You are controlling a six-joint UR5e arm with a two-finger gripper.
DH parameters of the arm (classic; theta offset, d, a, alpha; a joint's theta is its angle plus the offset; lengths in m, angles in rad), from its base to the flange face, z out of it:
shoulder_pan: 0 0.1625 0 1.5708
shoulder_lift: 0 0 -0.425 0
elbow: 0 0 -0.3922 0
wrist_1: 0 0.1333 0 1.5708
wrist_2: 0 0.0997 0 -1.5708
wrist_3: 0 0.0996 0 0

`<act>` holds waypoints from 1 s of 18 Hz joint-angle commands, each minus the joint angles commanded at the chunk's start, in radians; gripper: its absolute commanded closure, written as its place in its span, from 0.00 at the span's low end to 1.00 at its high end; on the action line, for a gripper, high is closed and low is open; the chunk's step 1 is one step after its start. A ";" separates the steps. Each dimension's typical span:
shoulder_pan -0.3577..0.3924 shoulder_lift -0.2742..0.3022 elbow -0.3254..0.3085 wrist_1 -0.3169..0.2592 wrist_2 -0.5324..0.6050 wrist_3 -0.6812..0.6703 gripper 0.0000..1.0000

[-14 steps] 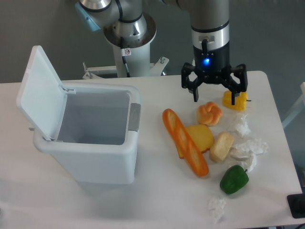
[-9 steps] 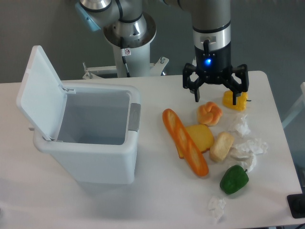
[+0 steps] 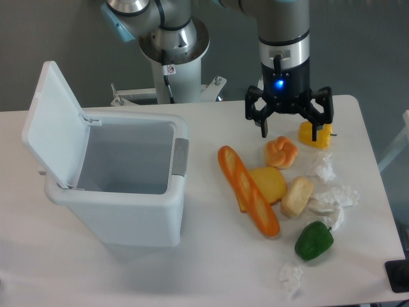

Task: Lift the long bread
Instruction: 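Move the open gripper toward the long orange baguette, then lower the gripper over the baguette beside the yellow cheese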

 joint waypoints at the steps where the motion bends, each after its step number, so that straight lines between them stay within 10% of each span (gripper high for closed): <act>1: 0.002 0.000 -0.008 0.000 -0.002 -0.014 0.00; 18: -0.002 0.017 -0.138 -0.011 -0.003 -0.143 0.00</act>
